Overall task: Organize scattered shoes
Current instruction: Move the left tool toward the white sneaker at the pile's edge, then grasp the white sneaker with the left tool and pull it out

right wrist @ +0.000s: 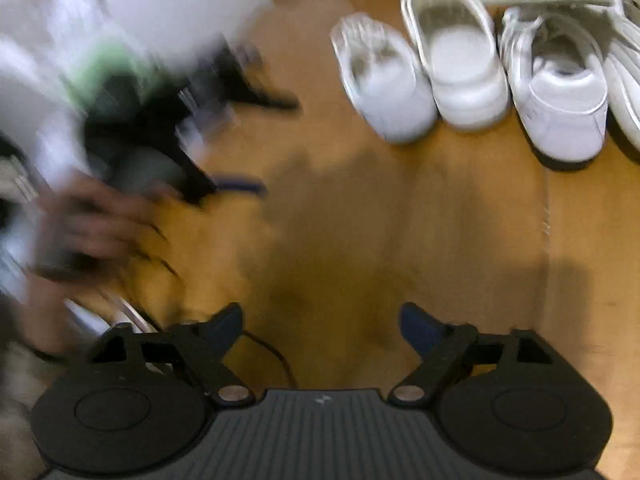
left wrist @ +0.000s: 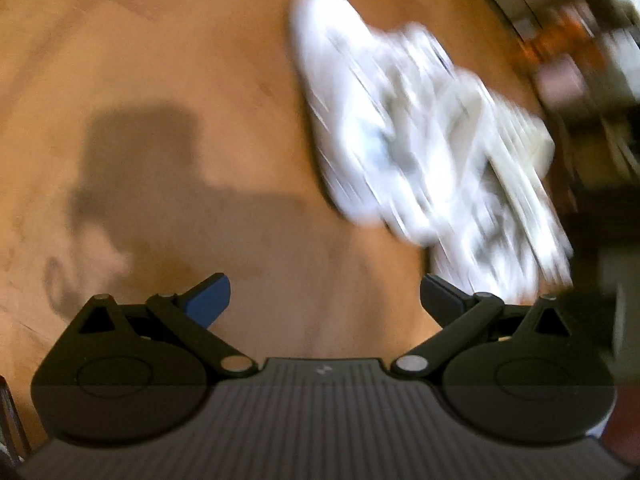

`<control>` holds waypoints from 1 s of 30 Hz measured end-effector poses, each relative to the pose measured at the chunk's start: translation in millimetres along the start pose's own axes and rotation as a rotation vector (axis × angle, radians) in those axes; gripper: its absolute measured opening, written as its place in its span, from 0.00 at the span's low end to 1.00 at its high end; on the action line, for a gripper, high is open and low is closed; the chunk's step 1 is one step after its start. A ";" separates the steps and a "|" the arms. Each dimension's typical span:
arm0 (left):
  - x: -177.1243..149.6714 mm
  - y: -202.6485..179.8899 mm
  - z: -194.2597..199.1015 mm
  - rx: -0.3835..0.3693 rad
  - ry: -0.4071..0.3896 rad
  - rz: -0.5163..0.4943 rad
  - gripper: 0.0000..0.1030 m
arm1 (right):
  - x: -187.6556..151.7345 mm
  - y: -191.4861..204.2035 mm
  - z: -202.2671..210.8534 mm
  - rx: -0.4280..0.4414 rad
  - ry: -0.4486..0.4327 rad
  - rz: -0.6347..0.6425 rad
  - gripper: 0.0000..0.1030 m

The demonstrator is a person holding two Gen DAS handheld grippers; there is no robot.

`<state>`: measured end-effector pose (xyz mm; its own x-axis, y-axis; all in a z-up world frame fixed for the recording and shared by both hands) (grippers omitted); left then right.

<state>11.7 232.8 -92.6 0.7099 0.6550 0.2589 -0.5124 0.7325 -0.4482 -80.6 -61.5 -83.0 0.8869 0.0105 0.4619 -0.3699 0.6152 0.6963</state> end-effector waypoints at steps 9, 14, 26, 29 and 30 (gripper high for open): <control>23.9 -25.7 -21.7 0.037 -0.147 -0.074 1.00 | 22.7 -8.7 23.7 -0.274 -0.207 0.015 0.94; 22.5 -48.3 -37.7 0.068 -0.178 -0.145 1.00 | 23.1 -7.6 18.8 -0.194 -0.187 -0.085 0.90; 38.2 -77.9 -80.9 0.179 -0.206 -0.237 0.29 | 24.6 -20.0 38.9 -0.201 -0.215 -0.188 0.89; 41.3 -78.9 -83.0 0.182 -0.200 -0.247 0.36 | 23.5 -26.9 41.4 -0.213 -0.214 -0.205 0.89; 43.0 -73.3 -84.1 0.177 -0.190 -0.218 0.41 | 22.4 -28.0 42.1 -0.214 -0.213 -0.213 0.89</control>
<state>120.4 191.7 -120.6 0.7174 0.4904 0.4947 -0.4467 0.8688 -0.2136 -61.9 -111.6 -69.1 0.8518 -0.2859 0.4389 -0.0972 0.7371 0.6688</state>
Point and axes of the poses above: each gripper's, at about its wrist camera, not at the fingertips, and z roughly against the way its jaws point, y to its left, x to its top, the point moved 5 cm from there along -z, roughly the way its jaws point, and after that the axes turned 2 degrees about -y, right-handed, at the moved point
